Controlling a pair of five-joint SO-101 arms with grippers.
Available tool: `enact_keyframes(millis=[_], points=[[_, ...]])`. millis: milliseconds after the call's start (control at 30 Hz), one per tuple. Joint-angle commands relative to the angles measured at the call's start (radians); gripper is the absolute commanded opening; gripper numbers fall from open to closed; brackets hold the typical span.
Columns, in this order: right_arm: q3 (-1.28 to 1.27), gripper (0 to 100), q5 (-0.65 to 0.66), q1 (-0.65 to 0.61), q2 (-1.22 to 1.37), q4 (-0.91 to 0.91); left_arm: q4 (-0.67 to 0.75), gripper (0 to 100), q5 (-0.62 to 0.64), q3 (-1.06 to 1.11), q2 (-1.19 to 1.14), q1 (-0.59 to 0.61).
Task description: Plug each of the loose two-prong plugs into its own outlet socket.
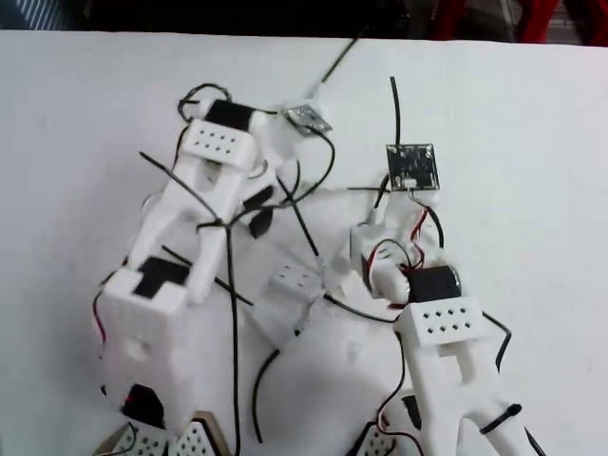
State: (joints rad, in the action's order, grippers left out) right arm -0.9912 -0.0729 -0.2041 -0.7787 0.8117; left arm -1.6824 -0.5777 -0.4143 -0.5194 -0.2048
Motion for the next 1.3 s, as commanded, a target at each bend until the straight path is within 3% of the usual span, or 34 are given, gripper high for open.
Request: enact_keyframes(millis=[0,200,367,700,867,1133,1267], points=[[0.009,1.7,-0.008,0.01,-0.028,-0.013,0.196,16,0.0,0.293,0.188,0.005],[0.009,1.7,-0.008,0.01,-0.022,-0.012,0.446,18,0.0,0.595,0.271,0.012],[0.009,1.7,-0.008,0.01,-0.022,-0.013,0.413,31,0.038,0.62,0.32,0.041],[0.009,1.7,-0.012,-0.008,-0.021,-0.041,0.407,31,0.107,0.756,0.756,0.199],[0.015,1.7,-0.129,-0.111,-0.03,-0.068,0.416,31,0.123,0.964,1.021,0.325],[-0.043,1.7,-0.123,-0.386,-0.021,-0.298,0.609,31,0.124,1.341,1.279,0.621],[-0.097,1.7,-0.005,-0.51,-0.019,-0.417,0.678,31,0.124,1.458,1.302,0.713]])
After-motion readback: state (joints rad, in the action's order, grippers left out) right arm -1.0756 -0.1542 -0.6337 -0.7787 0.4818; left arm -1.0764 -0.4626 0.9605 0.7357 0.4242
